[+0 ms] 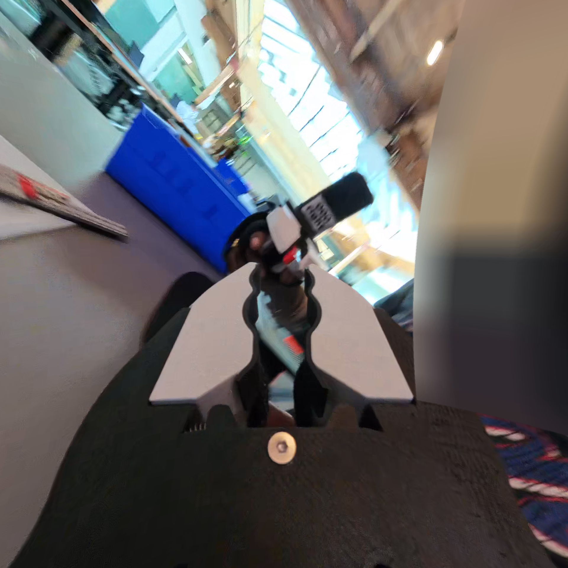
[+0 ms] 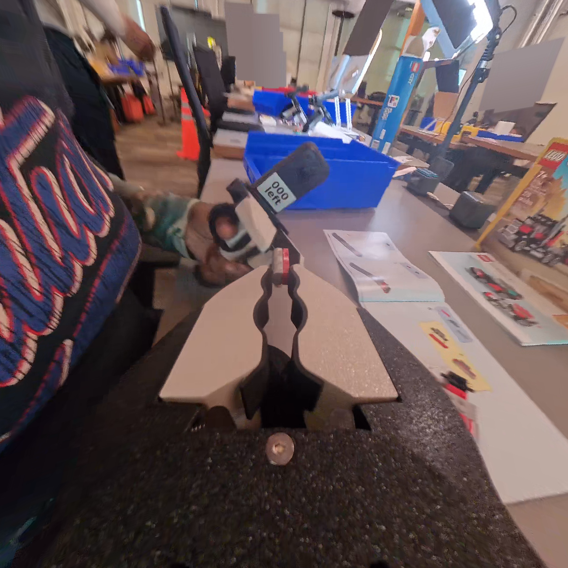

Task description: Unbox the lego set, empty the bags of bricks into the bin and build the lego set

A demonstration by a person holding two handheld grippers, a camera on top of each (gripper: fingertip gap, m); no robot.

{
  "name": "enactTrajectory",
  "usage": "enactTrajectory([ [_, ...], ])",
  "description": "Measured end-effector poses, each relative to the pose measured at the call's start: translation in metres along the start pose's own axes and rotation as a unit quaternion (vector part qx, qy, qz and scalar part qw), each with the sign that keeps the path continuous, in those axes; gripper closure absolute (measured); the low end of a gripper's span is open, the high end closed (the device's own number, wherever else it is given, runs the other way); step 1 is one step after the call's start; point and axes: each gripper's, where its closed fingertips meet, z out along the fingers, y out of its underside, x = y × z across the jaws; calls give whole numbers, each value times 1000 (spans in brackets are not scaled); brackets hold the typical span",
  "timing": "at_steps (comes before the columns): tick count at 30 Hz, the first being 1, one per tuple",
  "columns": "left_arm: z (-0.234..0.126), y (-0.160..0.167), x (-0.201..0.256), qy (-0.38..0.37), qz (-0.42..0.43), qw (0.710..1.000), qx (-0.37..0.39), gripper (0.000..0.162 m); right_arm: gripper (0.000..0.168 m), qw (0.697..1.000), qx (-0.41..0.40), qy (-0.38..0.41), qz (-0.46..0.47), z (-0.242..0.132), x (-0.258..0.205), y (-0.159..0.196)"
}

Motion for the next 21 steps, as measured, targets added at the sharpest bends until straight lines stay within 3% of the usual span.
enactTrajectory([
  [3, 0, 1, 5, -36, 170, 984, -49, 134, 158, 999, 13, -23, 48, 1, -3, 0],
  [6, 2, -5, 14, -26, 254, 965, -57, 138, 158, 997, 17, -42, 69, 4, -7, -1],
  [9, 2, 2, 16, -12, 271, 958, -96, 151, 158, 996, 25, -51, 73, 5, -10, -4],
  [14, 0, 1, 19, -7, 312, 946, -91, 152, 159, 993, 35, -62, 95, 7, -11, -7],
  [21, -4, 0, 17, -17, 303, 949, -85, 153, 158, 990, 40, -61, 124, 11, -10, -5],
])
